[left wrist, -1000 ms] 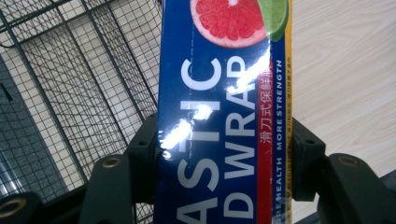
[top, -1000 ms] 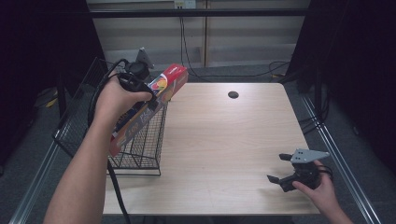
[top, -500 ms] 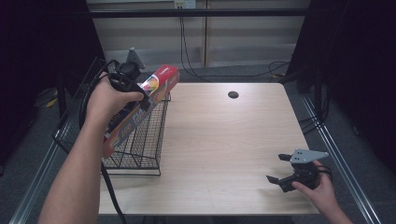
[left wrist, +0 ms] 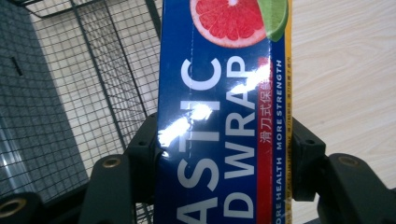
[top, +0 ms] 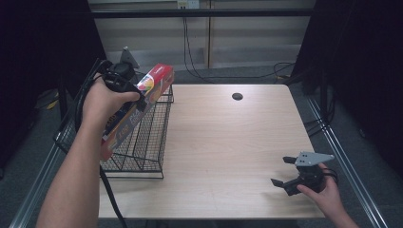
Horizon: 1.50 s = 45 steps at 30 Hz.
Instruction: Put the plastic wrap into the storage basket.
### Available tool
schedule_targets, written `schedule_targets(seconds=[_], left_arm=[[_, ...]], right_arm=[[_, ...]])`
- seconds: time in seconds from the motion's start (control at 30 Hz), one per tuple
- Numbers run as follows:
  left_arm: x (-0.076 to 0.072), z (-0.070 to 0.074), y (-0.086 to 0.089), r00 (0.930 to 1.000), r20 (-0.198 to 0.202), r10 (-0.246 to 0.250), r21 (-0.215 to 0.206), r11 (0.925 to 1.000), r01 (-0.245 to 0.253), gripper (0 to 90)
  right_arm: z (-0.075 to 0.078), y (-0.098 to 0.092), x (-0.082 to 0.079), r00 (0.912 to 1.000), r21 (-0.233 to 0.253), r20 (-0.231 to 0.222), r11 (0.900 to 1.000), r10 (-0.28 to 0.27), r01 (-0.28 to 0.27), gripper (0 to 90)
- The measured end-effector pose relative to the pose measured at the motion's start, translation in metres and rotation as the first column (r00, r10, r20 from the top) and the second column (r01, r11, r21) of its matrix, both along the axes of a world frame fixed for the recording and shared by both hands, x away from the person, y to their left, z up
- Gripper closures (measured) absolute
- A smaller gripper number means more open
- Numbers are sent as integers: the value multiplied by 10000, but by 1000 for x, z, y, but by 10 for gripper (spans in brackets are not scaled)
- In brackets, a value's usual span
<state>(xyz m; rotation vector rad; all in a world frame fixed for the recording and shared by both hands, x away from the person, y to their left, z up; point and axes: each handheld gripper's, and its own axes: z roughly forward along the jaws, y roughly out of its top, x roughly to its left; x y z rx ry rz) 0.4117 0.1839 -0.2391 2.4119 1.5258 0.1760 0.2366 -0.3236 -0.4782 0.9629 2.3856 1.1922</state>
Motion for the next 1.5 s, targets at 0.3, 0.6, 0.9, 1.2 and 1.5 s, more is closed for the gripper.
schedule_targets(seconds=[0.3,0.6,0.9,1.2,1.5], left_arm=[[0,1,9,9990,123,426,-32,9991,-425,428],[0,1,21,9966,110,823,-6,9966,-823,428],[0,2,31,9917,172,1270,-32,9919,-1270,428],[-1,1,42,9836,228,1792,-121,9838,-1789,428],[1,-2,51,9738,295,2253,-131,9743,-2250,426]], right_arm=[[0,0,0,10000,-33,4,10000,79,-79,22],[0,0,0,9999,-24,12,9999,120,-120,22],[0,1,0,9999,-41,53,10000,86,-85,22],[0,0,0,9999,-30,77,9999,110,-110,21],[0,1,0,9999,-22,82,9999,110,-110,22]])
